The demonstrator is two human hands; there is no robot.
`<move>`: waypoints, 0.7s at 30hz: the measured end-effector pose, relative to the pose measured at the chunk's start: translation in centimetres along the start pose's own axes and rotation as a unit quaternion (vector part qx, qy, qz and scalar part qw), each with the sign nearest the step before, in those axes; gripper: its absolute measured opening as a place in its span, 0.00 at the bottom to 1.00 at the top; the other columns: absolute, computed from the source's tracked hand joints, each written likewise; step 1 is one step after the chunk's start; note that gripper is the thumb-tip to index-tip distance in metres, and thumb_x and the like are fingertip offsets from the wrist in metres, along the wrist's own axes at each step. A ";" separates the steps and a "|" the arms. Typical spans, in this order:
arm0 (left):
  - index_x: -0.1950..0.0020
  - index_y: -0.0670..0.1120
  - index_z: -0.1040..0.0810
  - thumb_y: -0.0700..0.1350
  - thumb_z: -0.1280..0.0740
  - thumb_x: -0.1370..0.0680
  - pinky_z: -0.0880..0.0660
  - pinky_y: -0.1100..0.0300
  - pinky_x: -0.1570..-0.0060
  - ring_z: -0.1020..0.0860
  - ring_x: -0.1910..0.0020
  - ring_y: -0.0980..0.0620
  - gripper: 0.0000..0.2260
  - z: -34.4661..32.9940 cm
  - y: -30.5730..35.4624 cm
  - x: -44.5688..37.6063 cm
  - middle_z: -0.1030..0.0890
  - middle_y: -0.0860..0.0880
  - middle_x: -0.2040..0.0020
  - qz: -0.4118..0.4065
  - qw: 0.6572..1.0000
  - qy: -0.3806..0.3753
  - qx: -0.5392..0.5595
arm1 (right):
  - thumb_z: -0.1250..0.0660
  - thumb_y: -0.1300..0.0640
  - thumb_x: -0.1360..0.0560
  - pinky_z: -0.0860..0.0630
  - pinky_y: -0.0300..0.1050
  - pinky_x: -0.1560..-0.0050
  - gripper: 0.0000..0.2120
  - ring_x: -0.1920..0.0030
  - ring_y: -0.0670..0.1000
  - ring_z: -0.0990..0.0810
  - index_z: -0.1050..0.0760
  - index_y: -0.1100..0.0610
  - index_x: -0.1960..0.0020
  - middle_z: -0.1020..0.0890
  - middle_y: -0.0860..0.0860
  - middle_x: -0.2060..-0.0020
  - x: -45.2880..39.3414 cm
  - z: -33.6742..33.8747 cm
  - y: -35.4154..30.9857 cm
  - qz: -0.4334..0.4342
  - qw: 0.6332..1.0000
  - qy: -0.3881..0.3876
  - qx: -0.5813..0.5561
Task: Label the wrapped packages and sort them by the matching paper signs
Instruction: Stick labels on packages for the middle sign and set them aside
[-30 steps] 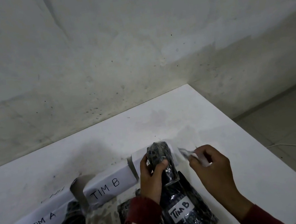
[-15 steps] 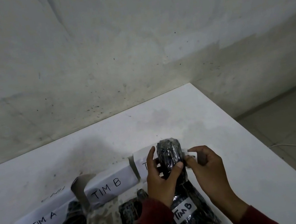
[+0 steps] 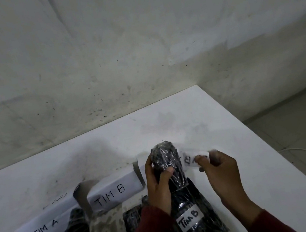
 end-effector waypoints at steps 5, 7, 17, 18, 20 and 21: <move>0.36 0.56 0.33 0.34 0.37 0.26 0.24 0.71 0.56 0.23 0.50 0.67 0.24 -0.7 0.5 0.3 0.24 0.62 0.45 -0.022 1.000 -0.005 -0.022 | 0.31 0.60 0.30 0.36 0.33 0.73 0.15 0.73 0.46 0.30 0.31 0.61 0.72 0.30 0.48 0.79 0.7 -0.6 -0.9 0.018 0.999 -0.015 0.032; 0.37 0.57 0.34 0.32 0.36 0.26 0.26 0.74 0.57 0.24 0.51 0.70 0.25 -0.9 0.8 0.4 0.25 0.68 0.48 -0.032 0.999 -0.007 -0.031 | 0.31 0.60 0.30 0.39 0.31 0.76 0.19 0.78 0.42 0.36 0.34 0.56 0.76 0.33 0.44 0.82 1.1 -0.8 -1.4 0.032 0.999 -0.018 0.040; 0.40 0.60 0.34 0.32 0.36 0.26 0.28 0.78 0.59 0.25 0.52 0.73 0.25 -1.3 1.1 0.6 0.26 0.58 0.41 -0.023 0.999 -0.031 -0.029 | 0.32 0.60 0.29 0.36 0.30 0.75 0.11 0.76 0.42 0.34 0.27 0.66 0.67 0.28 0.49 0.77 1.6 -1.7 -1.9 0.032 0.998 -0.043 0.029; 0.40 0.60 0.34 0.33 0.37 0.25 0.28 0.78 0.59 0.25 0.52 0.72 0.25 -1.4 1.1 0.6 0.26 0.57 0.40 -0.019 0.999 -0.034 -0.030 | 0.32 0.60 0.29 0.36 0.30 0.76 0.11 0.77 0.41 0.34 0.27 0.64 0.68 0.29 0.47 0.78 1.7 -1.7 -1.9 0.031 0.998 -0.044 0.032; 0.40 0.60 0.33 0.33 0.38 0.25 0.28 0.77 0.59 0.24 0.52 0.70 0.24 -1.5 1.0 0.5 0.25 0.55 0.40 -0.009 0.999 -0.046 -0.028 | 0.32 0.61 0.29 0.37 0.28 0.76 0.15 0.78 0.40 0.34 0.28 0.57 0.74 0.30 0.44 0.80 1.9 -1.9 -2.2 0.034 0.997 -0.054 0.032; 0.40 0.60 0.31 0.33 0.38 0.25 0.27 0.75 0.58 0.23 0.51 0.68 0.23 -1.5 0.9 0.5 0.24 0.53 0.41 -0.004 0.998 -0.050 -0.024 | 0.32 0.61 0.29 0.36 0.27 0.76 0.18 0.78 0.40 0.33 0.30 0.53 0.76 0.31 0.43 0.81 2.0 -2.1 -2.4 0.037 0.997 -0.060 0.032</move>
Point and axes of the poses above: each hand's wrist, its own x-axis away from the middle knuckle, its own z-axis out of the back of the hand, y = z × x, the point moved 8 cm from there along -x, towards the middle knuckle
